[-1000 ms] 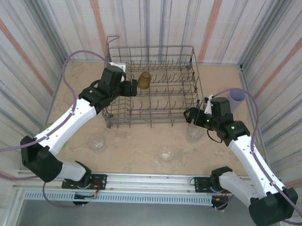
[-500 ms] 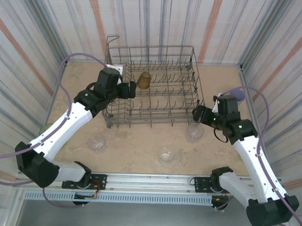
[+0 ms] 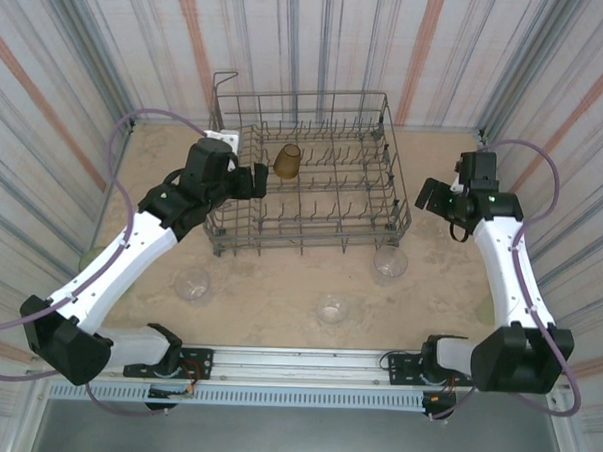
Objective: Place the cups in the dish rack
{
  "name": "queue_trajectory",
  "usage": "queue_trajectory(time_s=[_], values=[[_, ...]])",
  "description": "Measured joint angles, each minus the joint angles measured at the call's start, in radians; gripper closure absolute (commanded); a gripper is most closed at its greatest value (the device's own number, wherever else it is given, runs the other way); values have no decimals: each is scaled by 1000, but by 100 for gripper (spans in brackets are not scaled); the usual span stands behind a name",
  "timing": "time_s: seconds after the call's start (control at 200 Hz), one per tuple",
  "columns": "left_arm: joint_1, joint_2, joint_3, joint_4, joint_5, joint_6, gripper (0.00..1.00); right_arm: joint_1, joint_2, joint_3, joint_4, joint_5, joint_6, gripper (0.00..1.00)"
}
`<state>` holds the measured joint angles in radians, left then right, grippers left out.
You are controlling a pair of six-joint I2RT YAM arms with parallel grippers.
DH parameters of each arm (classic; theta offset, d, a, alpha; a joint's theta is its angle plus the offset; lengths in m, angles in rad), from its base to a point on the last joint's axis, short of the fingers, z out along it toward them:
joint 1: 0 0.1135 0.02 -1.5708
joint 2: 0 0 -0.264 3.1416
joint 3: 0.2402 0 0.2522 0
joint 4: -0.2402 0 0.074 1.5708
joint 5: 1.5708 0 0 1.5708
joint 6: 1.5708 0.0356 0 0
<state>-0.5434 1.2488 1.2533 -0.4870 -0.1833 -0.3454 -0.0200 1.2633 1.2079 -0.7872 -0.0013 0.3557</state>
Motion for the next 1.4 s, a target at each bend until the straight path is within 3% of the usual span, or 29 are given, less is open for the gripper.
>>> queue_trajectory(time_s=[0.301,0.526,0.776,0.917,1.067,1.207,1.322,1.398], values=[[0,-30,-25,-14,0,-5,1,-127,204,132,17,32,-36,1],[0,-37,-27,-14,1,-16,1,-153,365,275,27,41,-58,4],[0,-46,-53,-19,-1,-26,1,-153,518,389,19,58,-79,27],[0,-47,-53,-19,-3,-26,1,-153,571,414,9,58,-83,49],[0,-47,-53,-18,-3,-26,1,-153,596,414,-6,63,-87,57],[0,-47,-53,-19,-3,-26,1,-153,620,420,-14,74,-90,73],[1,-47,-53,-18,-3,-26,1,-153,629,420,-23,81,-93,94],[1,-47,-53,-18,-3,-26,1,-151,629,422,-29,89,-101,100]])
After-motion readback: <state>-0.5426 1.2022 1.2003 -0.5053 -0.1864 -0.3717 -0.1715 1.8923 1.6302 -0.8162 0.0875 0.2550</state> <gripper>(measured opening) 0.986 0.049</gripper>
